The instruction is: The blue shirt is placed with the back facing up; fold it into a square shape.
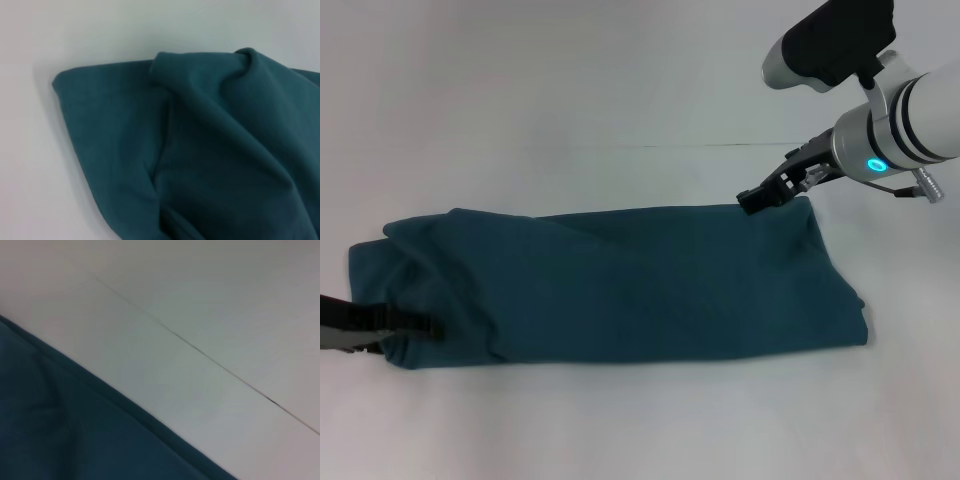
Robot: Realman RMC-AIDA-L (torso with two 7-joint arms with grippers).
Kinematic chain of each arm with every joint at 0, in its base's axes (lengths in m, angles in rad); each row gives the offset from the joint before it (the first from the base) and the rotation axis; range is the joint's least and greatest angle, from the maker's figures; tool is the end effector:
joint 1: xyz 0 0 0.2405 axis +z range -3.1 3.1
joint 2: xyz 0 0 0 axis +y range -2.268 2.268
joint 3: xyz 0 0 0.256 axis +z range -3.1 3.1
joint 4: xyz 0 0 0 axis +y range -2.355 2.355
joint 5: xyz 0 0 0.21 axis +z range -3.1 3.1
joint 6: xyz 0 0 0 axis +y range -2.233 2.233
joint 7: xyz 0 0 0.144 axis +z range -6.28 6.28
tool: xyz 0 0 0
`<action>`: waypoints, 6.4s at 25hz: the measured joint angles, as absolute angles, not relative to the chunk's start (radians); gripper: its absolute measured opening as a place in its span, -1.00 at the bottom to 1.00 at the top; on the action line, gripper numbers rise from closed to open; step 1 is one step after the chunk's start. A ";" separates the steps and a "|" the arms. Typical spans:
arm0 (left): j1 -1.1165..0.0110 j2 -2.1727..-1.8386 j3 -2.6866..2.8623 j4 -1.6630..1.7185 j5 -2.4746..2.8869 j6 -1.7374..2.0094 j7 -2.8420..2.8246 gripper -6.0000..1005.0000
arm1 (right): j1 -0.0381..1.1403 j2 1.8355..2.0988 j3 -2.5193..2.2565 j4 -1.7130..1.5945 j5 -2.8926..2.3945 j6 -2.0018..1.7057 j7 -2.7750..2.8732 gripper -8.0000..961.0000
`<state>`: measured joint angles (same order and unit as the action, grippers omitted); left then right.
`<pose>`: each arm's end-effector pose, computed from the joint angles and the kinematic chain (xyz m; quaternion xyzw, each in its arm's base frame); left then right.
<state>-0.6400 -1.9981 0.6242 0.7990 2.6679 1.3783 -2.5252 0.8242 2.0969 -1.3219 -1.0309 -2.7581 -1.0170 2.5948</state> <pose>-0.3233 0.3661 0.0550 -0.7325 -0.6436 0.0014 0.2220 0.1533 0.4487 -0.0094 -0.8914 0.2676 -0.0989 0.3521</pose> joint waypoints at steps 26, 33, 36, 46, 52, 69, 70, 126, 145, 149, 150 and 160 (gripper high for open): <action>-0.643 -2.034 0.655 0.822 2.690 1.336 -2.483 -0.30 | 0.829 2.097 -1.342 -1.029 -2.758 -1.026 2.610 0.91; -0.643 -2.043 0.648 0.912 2.658 1.425 -2.463 -0.53 | 0.814 2.097 -1.328 -1.048 -2.747 -1.028 2.620 0.91; -0.643 -2.039 0.646 0.941 2.635 1.458 -2.464 -0.59 | 0.795 2.094 -1.323 -1.053 -2.710 -1.019 2.607 0.90; -0.721 -1.976 0.630 1.007 2.559 1.601 -2.495 -0.79 | 0.648 2.094 -1.262 -1.042 -2.340 -0.861 2.344 0.58; -0.796 -1.953 0.631 1.008 2.558 1.645 -2.501 -0.81 | 0.590 2.100 -1.311 -0.829 -1.794 -0.666 1.862 0.02; -1.013 -1.917 0.645 1.017 2.557 1.755 -2.561 -0.81 | 0.838 2.123 -1.447 -0.228 -0.993 -0.655 0.943 -0.99; -1.020 -1.917 0.646 1.017 2.557 1.761 -2.561 -0.81 | 0.846 2.123 -1.469 -0.227 -0.992 -0.657 0.946 -0.99; -1.328 -2.174 1.330 0.736 2.552 1.358 -2.694 -0.81 | 0.287 1.914 -0.796 -0.620 -1.231 -1.091 1.490 -0.99; -1.232 -2.175 1.465 0.724 2.247 1.265 -2.712 -0.39 | 0.347 1.916 -0.775 -0.660 -1.348 -1.048 1.512 -0.99; -1.184 -2.175 1.467 0.785 2.243 1.288 -2.699 -0.06 | 0.357 1.923 -0.774 -0.708 -1.418 -1.048 1.559 -0.99; -1.151 -2.172 1.467 0.829 2.242 1.301 -2.693 -0.02 | 0.358 1.932 -0.775 -0.746 -1.454 -1.048 1.582 -0.99; -0.735 -2.166 1.269 1.348 2.245 1.376 -2.484 0.39 | 0.400 2.006 -0.788 -1.083 -1.806 -1.161 1.859 -0.99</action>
